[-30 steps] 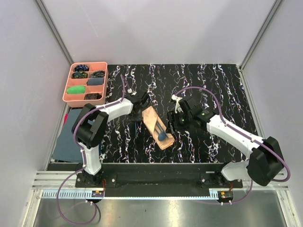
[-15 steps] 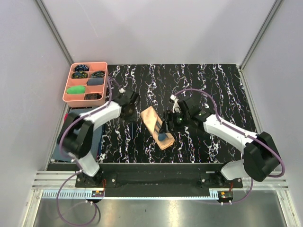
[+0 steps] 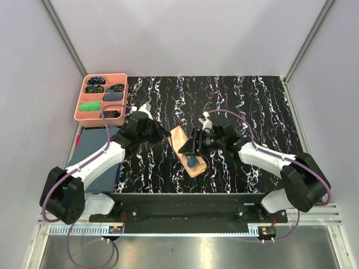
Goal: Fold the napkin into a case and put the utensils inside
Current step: Pass from the left arm to the right
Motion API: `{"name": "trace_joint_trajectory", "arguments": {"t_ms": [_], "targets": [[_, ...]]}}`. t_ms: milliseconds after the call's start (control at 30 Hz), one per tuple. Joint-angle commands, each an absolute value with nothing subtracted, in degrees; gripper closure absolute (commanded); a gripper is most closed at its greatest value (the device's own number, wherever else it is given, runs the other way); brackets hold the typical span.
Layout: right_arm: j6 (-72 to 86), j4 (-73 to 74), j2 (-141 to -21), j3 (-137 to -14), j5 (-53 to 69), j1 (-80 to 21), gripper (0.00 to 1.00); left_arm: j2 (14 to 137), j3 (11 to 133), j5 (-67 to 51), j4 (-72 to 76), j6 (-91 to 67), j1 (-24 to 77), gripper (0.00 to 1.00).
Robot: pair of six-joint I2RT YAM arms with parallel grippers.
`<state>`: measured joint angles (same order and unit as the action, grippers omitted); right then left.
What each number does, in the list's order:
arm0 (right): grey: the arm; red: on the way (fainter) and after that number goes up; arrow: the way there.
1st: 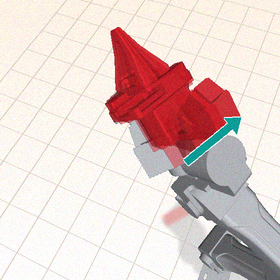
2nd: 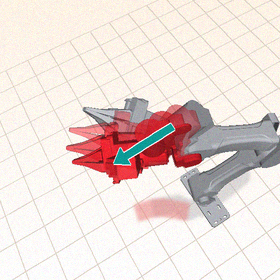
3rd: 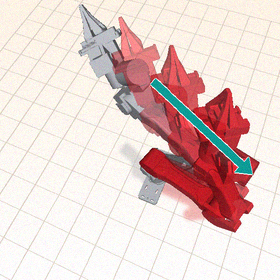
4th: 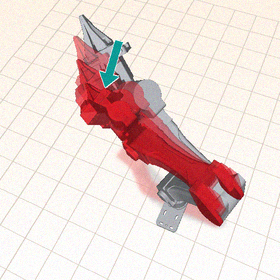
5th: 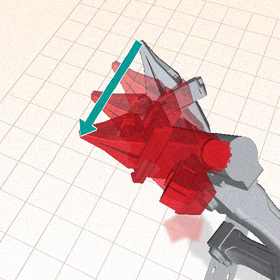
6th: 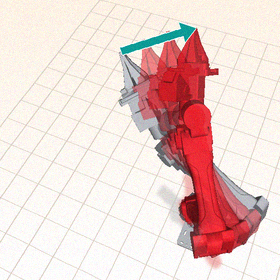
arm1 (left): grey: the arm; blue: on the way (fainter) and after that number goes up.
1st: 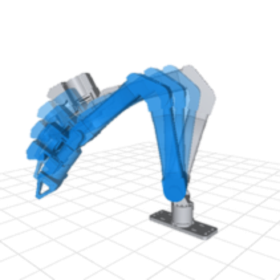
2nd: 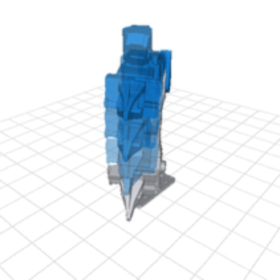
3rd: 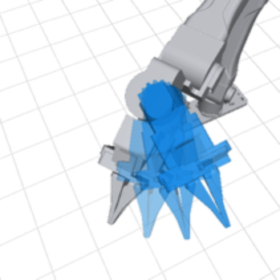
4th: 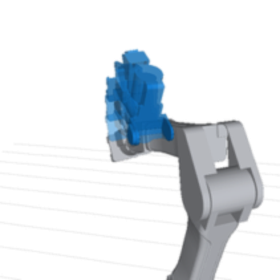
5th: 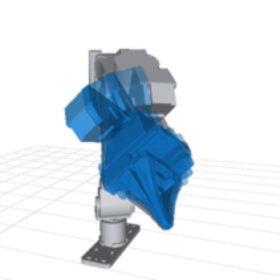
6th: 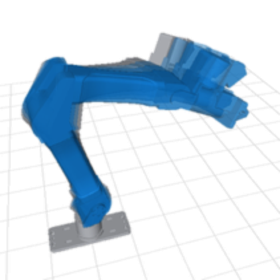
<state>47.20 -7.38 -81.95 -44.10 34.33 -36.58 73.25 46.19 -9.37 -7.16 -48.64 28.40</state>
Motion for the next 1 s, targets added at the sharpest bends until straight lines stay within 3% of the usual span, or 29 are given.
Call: {"name": "trace_joint_trajectory", "arguments": {"t_ms": [0,233,967], "targets": [[54.2,-20.4,-82.4,-42.8,38.5,-36.1,0.43,71.5,45.0,-13.0,4.2,-55.1,28.6,1.0],[56.9,-25.6,-84.7,-42.0,41.0,-36.1,0.54,72.2,44.3,-14.7,5.8,-56.0,29.4,1.0],[56.6,-26.3,-85.5,-41.1,42.5,-35.4,0.64,69.9,43.1,-15.6,5.1,-56.9,29.4,1.0]]}}
